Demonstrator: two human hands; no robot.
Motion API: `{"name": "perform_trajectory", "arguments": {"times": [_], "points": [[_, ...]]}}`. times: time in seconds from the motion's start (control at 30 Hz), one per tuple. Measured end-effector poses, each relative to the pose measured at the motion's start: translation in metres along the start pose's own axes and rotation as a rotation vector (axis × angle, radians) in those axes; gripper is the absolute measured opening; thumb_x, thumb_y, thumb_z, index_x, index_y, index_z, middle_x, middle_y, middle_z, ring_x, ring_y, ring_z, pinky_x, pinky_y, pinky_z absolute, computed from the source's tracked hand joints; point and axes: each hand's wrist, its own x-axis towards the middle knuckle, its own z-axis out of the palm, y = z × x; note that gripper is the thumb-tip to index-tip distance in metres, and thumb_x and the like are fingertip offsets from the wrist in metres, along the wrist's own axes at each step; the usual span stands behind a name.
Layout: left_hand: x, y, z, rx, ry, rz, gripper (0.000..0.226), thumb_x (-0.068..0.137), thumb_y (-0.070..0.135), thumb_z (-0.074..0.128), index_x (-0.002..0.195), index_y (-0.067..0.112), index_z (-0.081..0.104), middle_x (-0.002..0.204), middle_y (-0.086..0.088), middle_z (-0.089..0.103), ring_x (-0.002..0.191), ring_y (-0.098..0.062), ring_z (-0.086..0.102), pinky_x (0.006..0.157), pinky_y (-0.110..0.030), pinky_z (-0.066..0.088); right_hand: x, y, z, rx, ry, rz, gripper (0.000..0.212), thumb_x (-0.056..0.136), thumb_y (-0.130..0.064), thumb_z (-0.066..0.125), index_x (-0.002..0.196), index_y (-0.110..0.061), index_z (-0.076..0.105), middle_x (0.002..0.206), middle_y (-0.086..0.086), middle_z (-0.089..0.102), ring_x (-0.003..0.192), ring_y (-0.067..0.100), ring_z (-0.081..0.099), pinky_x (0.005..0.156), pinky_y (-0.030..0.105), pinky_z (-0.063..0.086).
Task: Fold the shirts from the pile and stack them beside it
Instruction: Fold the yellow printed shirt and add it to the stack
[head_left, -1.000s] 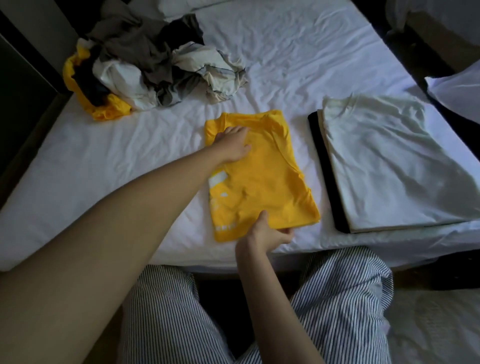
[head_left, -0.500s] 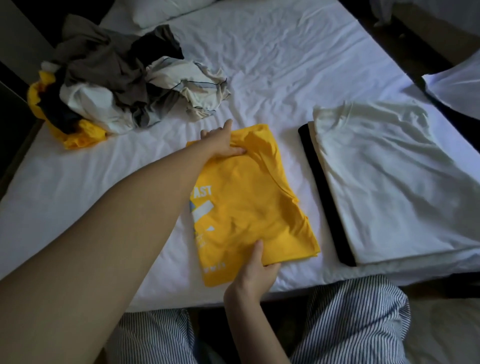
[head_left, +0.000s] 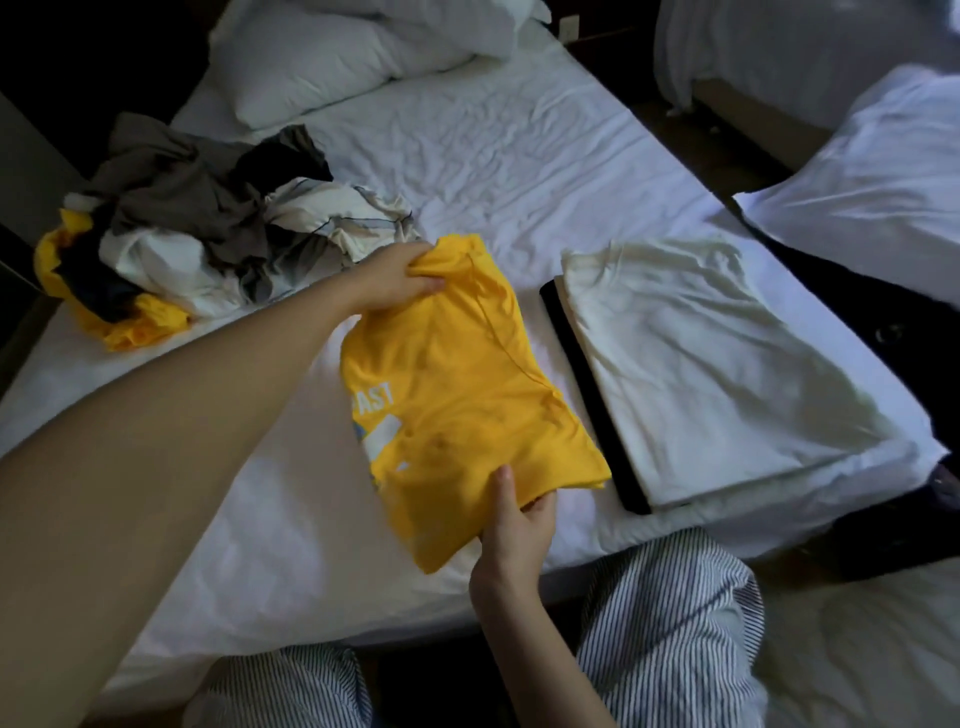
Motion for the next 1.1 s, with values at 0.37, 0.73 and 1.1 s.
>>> {"name": "perform_trajectory", "arguments": {"times": [0.37, 0.73, 1.1], "points": [[0.049, 0.112, -0.003, 0.028, -0.016, 0.198, 0.032, 0.093, 0.026, 0.060, 0.123, 0.015, 0.057, 0.121, -0.002, 0.059, 0.107, -0.016, 0.053, 0.080, -0.019, 0.033, 0.034, -0.082, -0.058, -0.012, 0.040, -0.266, 0.017, 0.091, -0.008, 0.057, 0.093, -0.025, 0.057, 0.101, -0.007, 0.065, 0.094, 0.009, 0.061, 0.089, 0.031, 0.046], [0.122, 0.182, 0.126, 0.231, -0.206, 0.006, 0.080, 0.093, 0.055, 0.046, 0.151, 0.032, -0.004, 0.160, -0.006, 0.000, 0.146, -0.029, 0.003, 0.113, -0.048, 0.012, 0.132, -0.128, -0.138, -0.097, 0.172, -0.195, 0.041, 0.090, -0.024, 0.061, 0.126, -0.008, 0.050, 0.119, 0.006, 0.059, 0.105, 0.022, 0.057, 0.087, 0.038, 0.048], [0.079, 0.116, 0.167, 0.267, -0.018, 0.044, 0.060, 0.101, 0.042, 0.032, 0.150, 0.036, -0.002, 0.159, -0.003, -0.017, 0.146, -0.020, -0.014, 0.116, -0.042, -0.001, 0.166, -0.169, -0.156, -0.156, 0.233, -0.500, 0.015, 0.089, -0.017, 0.060, 0.074, -0.018, 0.059, 0.062, -0.017, 0.056, 0.065, -0.004, 0.046, 0.062, 0.013, 0.041]]}}
